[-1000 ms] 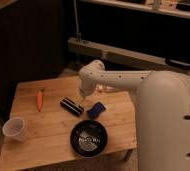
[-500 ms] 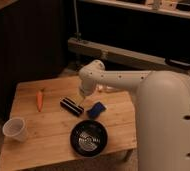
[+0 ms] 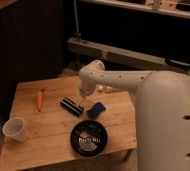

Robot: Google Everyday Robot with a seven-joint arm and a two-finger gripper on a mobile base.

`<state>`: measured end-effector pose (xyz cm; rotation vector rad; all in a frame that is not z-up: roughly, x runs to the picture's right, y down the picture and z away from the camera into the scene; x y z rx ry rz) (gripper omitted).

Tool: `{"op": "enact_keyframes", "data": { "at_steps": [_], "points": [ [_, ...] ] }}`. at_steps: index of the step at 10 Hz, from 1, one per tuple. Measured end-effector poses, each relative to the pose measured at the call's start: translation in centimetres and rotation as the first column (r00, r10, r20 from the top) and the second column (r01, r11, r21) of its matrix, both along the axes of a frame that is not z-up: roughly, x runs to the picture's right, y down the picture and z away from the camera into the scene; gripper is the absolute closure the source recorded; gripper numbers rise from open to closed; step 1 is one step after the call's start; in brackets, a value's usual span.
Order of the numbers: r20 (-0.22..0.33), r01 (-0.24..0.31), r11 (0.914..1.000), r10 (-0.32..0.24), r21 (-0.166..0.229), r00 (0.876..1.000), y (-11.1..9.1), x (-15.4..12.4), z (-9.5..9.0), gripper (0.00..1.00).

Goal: Place the white sponge in the ceramic cup

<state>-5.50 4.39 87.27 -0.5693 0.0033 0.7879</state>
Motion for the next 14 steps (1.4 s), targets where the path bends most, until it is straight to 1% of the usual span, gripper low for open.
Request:
{"op": "enact_keyframes", "data": {
  "at_steps": [11,12,13,14],
  "points": [
    [-0.002,-0.002,1.0000,0.002,0.000,1.000,0.0,0.0,0.0,0.23],
    [-0.022,-0.012,0.9999,0.012,-0.003,1.000,-0.1,0.2,-0.1,0.23],
    [-0.071,-0.051,0.9987,0.051,-0.001,0.996,-0.2,0.7,-0.6,0.23],
    [-0.138,-0.120,0.9927,0.120,0.011,0.983,-0.4,1.5,-1.1,0.23]
  ]
}}
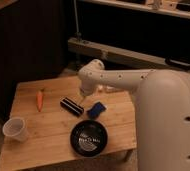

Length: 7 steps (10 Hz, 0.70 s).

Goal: Place the white sponge in the ceramic cup

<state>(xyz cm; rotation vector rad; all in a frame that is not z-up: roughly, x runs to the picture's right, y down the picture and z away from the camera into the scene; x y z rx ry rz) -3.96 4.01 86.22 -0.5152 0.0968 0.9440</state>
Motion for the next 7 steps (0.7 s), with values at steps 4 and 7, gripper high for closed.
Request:
{"op": "enact_keyframes", "data": {
  "at_steps": [4,7],
  "points": [
    [-0.202,-0.222,0.9750,0.220,0.015,0.954,-0.1,2.5,-2.6,0.23],
    [-0.253,-0.228,0.9715,0.206,-0.062,0.945,2.8,3.9,-1.5,0.23]
  ]
}}
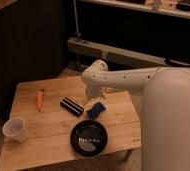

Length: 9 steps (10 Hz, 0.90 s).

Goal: Place the white sponge in the ceramic cup

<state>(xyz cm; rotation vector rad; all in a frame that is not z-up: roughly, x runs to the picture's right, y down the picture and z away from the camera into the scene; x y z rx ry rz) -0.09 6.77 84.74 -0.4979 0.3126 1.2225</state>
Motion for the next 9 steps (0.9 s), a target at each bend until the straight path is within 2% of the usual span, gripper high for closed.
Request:
{"op": "enact_keyframes", "data": {
  "at_steps": [2,3,7,9],
  "points": [
    [-0.019,-0.017,0.9972,0.016,-0.073,1.000,2.8,1.2,1.5,0.23],
    [-0.022,-0.022,0.9957,0.020,-0.090,1.000,3.6,1.3,1.7,0.23],
    [-0.072,-0.067,0.9895,0.058,-0.128,0.996,5.2,3.0,0.9,0.23],
    [-0.079,-0.088,0.9856,0.077,-0.144,0.994,6.0,3.2,1.4,0.23]
  ]
}}
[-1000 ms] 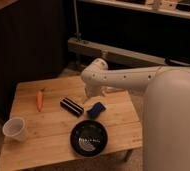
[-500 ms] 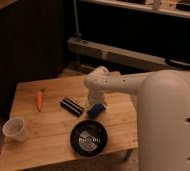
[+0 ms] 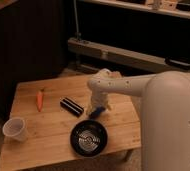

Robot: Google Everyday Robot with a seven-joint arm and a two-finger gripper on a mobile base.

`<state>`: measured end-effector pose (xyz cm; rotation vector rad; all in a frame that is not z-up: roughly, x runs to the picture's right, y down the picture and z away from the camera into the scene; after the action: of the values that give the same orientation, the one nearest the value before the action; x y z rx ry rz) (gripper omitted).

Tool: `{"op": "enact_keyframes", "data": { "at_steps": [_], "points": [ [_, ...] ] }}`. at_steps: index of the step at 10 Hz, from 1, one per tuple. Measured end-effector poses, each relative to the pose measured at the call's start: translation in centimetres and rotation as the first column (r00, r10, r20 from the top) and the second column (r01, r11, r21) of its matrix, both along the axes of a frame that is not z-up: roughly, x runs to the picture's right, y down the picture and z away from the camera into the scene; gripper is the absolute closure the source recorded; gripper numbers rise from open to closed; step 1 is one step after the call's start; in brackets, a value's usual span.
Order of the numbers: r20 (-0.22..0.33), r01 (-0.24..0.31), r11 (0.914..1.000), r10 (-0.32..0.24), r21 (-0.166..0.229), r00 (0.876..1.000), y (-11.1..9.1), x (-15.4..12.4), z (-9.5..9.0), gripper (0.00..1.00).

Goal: Place the white sponge in the ceramic cup

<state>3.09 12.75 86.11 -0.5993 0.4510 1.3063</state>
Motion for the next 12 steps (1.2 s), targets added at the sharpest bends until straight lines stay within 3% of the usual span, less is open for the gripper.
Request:
{"op": "enact_keyframes", "data": {
  "at_steps": [2,5,8,12],
  "points": [
    [0.012,-0.033,0.9994,0.033,-0.001,0.999,0.6,0.7,1.3,0.23],
    [0.050,-0.030,0.9993,0.029,0.021,0.998,0.2,-0.1,3.0,0.23],
    [0.085,0.003,0.9977,-0.009,0.067,0.996,-0.8,-0.2,4.3,0.23],
    [0.092,0.074,0.9894,-0.086,0.125,0.992,-1.7,0.2,5.2,0.23]
  ]
}}
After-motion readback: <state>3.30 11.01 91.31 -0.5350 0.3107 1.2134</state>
